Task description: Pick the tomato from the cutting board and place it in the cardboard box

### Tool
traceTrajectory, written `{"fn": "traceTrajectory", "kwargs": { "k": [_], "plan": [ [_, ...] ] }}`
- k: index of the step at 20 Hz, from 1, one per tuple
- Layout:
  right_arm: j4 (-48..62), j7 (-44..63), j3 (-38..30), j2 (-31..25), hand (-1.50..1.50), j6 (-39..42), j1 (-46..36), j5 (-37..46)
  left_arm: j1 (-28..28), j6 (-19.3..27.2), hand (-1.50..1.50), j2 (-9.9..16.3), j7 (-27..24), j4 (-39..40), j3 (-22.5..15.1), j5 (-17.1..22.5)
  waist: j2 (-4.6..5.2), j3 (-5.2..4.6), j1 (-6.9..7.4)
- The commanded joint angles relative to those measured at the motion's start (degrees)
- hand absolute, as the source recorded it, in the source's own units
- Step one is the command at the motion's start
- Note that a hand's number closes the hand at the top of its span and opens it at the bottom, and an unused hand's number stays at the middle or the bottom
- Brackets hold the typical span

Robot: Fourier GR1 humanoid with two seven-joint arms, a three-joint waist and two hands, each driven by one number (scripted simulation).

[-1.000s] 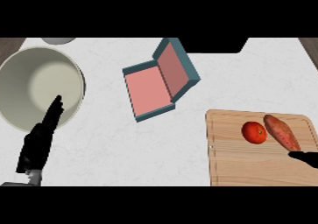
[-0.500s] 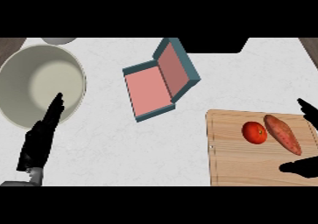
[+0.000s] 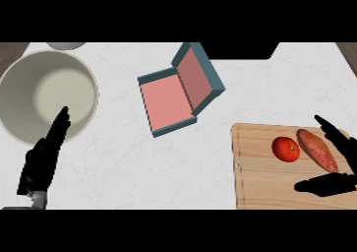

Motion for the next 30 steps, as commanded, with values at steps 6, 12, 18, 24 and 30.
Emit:
{"fn": "traceTrajectory", "kwargs": {
  "k": [6,12,18,24,30],
  "plan": [
    [3.5,0.2,-3.0,7.1,-1.50,4.8,-1.2,6.6,-2.5,-3.5,0.00,-2.6,-1.3,3.9,3.7,-3.3,0.03,0.00,-0.05],
    [2.2,-1.0,-5.1,10.0,-1.50,5.9,-0.1,10.3,-0.2,-5.6,0.00,-3.4,-1.6,0.4,6.5,-3.3,0.01,0.00,-0.05],
    [10.8,-4.5,-7.6,13.2,-1.50,6.2,-4.7,12.9,1.7,-6.1,0.00,-5.4,0.4,-3.3,5.5,-5.6,0.01,0.02,0.17],
    [7.4,-6.9,-6.8,16.8,-1.50,5.0,0.2,16.2,-1.5,-7.1,0.00,-5.8,0.6,0.9,7.2,-6.7,0.01,0.01,-0.08],
    [7.6,-3.3,-8.1,16.7,-1.50,9.1,-2.9,17.0,1.4,-7.6,0.00,-7.2,3.1,-4.6,7.0,-7.8,-0.02,0.01,0.06]
  ]
}}
